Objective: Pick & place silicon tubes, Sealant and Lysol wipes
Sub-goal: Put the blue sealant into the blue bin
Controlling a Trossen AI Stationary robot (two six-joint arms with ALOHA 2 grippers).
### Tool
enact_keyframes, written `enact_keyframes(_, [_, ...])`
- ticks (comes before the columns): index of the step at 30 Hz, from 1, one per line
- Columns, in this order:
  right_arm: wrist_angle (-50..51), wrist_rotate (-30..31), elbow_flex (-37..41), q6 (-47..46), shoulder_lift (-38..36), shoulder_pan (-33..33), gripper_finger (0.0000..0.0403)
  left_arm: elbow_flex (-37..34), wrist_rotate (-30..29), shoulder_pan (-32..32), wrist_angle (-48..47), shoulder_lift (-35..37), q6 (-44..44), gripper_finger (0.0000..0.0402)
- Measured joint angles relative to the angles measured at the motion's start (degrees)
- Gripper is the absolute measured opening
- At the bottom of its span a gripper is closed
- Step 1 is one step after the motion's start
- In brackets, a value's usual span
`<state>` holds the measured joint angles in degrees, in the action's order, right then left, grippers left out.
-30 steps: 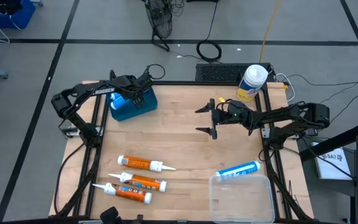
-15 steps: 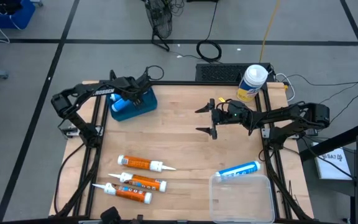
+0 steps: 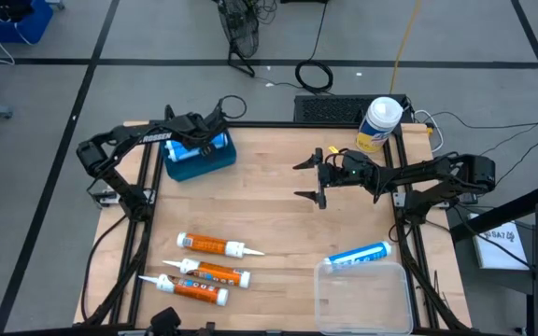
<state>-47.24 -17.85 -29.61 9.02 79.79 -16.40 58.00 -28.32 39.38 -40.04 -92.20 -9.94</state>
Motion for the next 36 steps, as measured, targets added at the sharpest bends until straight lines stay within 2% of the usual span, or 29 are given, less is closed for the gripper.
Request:
enact_keyframes(7, [-0.6, 0.5, 0.0, 0.0, 0.0, 0.0, 0.0363, 4.5, 0.6, -2.3, -0.6, 1.6, 4.9, 0.0247])
enact_keyframes(9, [-1.0, 1.7, 0.0, 0.0, 0.0, 0.0, 0.0363, 5.5, 3.4, -3.3, 1.3, 3.4, 4.8, 0.0248])
enact_keyframes(12, [-0.9, 3.1, 0.0, -0.7, 0.0, 0.0, 0.0363, 5.5, 13.8, -4.7, 4.6, 7.7, 0.3, 0.0252])
enact_keyframes(16, [-0.9, 3.1, 0.0, -1.9, 0.0, 0.0, 0.0363, 5.3, 33.2, -7.1, 10.1, 13.9, -4.8, 0.0259])
enact_keyframes(19, [-0.9, 3.1, 0.0, -2.3, 0.0, 0.0, 0.0363, 4.5, 41.1, -9.9, 15.4, 18.2, -6.1, 0.0264])
enact_keyframes(25, [-0.7, 3.0, 0.0, -2.6, 0.0, 0.0, 0.0363, -2.1, 41.9, -15.0, 26.4, 25.3, -6.6, 0.0263])
enact_keyframes(32, [-0.2, 2.8, 0.0, -5.4, 0.0, 0.5, 0.0363, -19.1, 42.0, -16.8, 45.8, 33.2, -2.8, 0.0253])
enact_keyframes(36, [1.0, 2.9, 0.0, -3.4, 0.0, 3.5, 0.0363, -29.5, 42.0, -18.0, 60.6, 37.3, 1.4, 0.0259])
